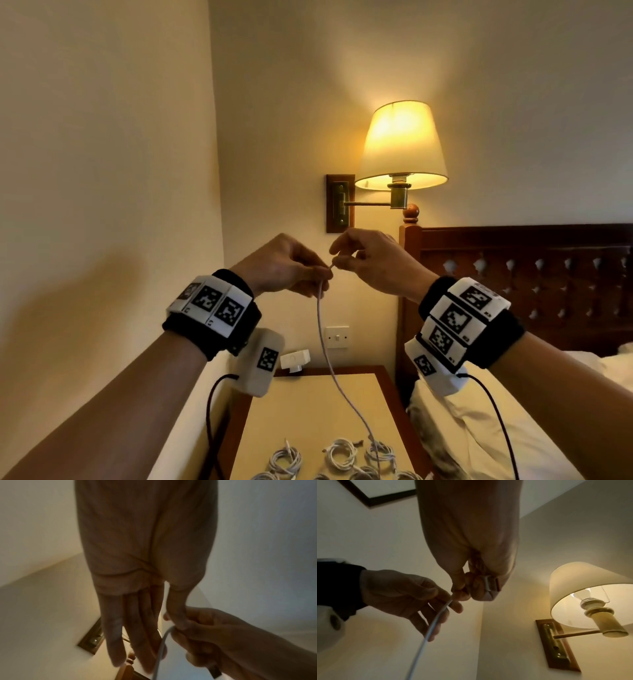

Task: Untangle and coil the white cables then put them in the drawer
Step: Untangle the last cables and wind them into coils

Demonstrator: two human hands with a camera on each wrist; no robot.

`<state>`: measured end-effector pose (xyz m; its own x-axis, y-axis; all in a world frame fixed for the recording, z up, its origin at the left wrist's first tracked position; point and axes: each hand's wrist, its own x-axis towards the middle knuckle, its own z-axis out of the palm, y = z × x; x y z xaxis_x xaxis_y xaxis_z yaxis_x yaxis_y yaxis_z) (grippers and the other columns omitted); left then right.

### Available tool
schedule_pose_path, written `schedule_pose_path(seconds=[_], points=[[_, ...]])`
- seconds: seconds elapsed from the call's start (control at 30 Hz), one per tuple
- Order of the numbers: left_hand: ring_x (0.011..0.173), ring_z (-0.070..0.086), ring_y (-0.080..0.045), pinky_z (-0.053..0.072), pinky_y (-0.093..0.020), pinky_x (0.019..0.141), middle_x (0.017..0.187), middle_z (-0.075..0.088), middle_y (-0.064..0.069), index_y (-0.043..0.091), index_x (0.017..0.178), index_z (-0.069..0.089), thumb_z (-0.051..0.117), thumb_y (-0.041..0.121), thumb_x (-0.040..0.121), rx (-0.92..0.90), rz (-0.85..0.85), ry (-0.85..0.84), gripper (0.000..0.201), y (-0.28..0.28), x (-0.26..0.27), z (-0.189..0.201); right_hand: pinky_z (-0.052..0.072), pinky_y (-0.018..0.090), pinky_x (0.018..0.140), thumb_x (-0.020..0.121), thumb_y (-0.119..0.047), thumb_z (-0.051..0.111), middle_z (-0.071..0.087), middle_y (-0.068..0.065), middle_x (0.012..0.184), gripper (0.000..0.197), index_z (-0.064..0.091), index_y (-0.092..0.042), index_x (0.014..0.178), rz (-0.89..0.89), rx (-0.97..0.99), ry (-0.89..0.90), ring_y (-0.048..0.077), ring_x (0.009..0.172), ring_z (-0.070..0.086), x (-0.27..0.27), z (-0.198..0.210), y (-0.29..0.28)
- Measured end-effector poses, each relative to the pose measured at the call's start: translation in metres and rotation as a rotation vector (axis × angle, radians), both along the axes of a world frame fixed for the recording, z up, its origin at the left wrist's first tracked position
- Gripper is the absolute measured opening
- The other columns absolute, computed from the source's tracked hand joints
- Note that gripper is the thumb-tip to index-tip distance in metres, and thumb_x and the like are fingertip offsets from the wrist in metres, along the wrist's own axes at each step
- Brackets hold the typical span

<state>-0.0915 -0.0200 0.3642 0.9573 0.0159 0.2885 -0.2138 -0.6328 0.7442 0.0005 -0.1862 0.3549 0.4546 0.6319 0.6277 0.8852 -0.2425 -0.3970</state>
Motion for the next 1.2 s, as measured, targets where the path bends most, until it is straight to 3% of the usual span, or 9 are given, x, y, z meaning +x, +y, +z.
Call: schedule_pose_path(seconds=[0.2,0.4,0.57,0.73,0.87,0.93,1.0,1.07,1.2], points=[[0.087,0.072,-0.025,0.058,-0.041,0.084,0.093,0.072,-0.015,0.002,0.103,0.067,0.059,0.010,0.092,-0.076,0.076,-0.048,0.016,0.014,0.004,-0.004,0.060,0.028,0.075,0.088,-0.008,0.066,0.069,0.004,0.096,0.015,0.067,-0.011,0.103,0.046,0.261,0.293,0.017,0.085,0.071,0.012,-0.003,-0.018],[0.086,0.070,-0.020,0.059,-0.030,0.075,0.095,0.072,-0.010,0.003,0.107,0.066,0.061,0.021,0.091,-0.076,-0.077,-0.033,0.024,0.000,0.011,-0.010,0.057,0.023,0.073,0.086,-0.012,0.069,0.073,-0.003,0.088,0.030,0.062,-0.012,0.115,0.015,0.334,0.175,0.008,0.080,0.071,0.005,-0.014,-0.002],[0.066,0.068,-0.016,0.055,-0.024,0.061,0.077,0.071,-0.009,0.001,0.094,0.069,0.063,0.016,0.091,-0.538,0.039,-0.202,0.016,-0.002,0.025,-0.009,0.052,0.040,0.093,0.095,-0.040,0.053,0.067,0.008,0.112,0.043,0.053,-0.012,0.128,0.264,0.166,0.898,0.022,0.104,0.065,-0.018,-0.045,0.018],[0.038,0.034,-0.006,0.031,-0.018,0.040,0.061,0.046,0.003,0.013,0.081,0.062,0.049,0.012,0.099,-0.881,0.236,-0.362,0.022,0.047,0.031,-0.004,0.035,0.025,0.056,0.105,-0.031,0.032,0.035,-0.002,0.062,0.035,0.058,-0.010,0.094,0.520,0.015,1.091,0.013,0.054,0.034,-0.029,-0.088,0.006],[0.039,0.042,-0.010,0.037,-0.021,0.042,0.057,0.056,0.001,0.006,0.085,0.073,0.057,0.013,0.093,-0.591,0.814,-0.603,0.019,0.111,0.014,-0.012,0.025,0.020,0.044,0.102,-0.031,0.037,0.032,-0.003,0.060,0.033,0.057,-0.010,0.087,0.315,-0.024,0.983,0.010,0.049,0.028,-0.010,-0.077,-0.040],[0.051,0.052,-0.020,0.049,-0.028,0.057,0.070,0.065,-0.009,-0.001,0.095,0.073,0.059,0.019,0.092,-0.336,0.925,-0.457,0.025,0.130,0.006,-0.015,0.024,0.018,0.040,0.102,-0.030,0.040,0.034,-0.003,0.057,0.032,0.056,-0.010,0.083,0.229,0.005,0.925,0.009,0.046,0.029,-0.006,-0.066,-0.048],[0.082,0.061,-0.032,0.052,-0.036,0.083,0.101,0.066,-0.022,-0.009,0.113,0.063,0.057,0.033,0.094,0.151,0.926,-0.031,0.046,0.120,0.000,-0.015,0.024,0.019,0.039,0.103,-0.029,0.041,0.037,-0.005,0.054,0.033,0.057,-0.011,0.080,0.147,0.042,0.835,0.008,0.044,0.031,-0.009,-0.053,-0.041],[0.120,0.051,-0.037,0.040,-0.036,0.098,0.133,0.052,-0.026,-0.009,0.128,0.049,0.053,0.038,0.097,0.339,0.897,0.068,0.057,0.084,-0.001,-0.007,0.026,0.020,0.040,0.102,-0.031,0.044,0.040,-0.006,0.055,0.033,0.061,-0.011,0.083,0.057,0.074,0.714,0.008,0.045,0.034,-0.016,-0.038,-0.023],[0.107,0.060,-0.029,0.043,-0.032,0.082,0.110,0.065,-0.012,0.013,0.109,0.060,0.042,0.035,0.101,0.024,0.281,-0.089,0.029,0.012,0.000,0.010,0.033,0.020,0.042,0.102,-0.030,0.046,0.047,-0.002,0.062,0.030,0.065,-0.011,0.090,-0.030,0.112,0.552,0.007,0.048,0.040,-0.019,-0.010,0.017]])
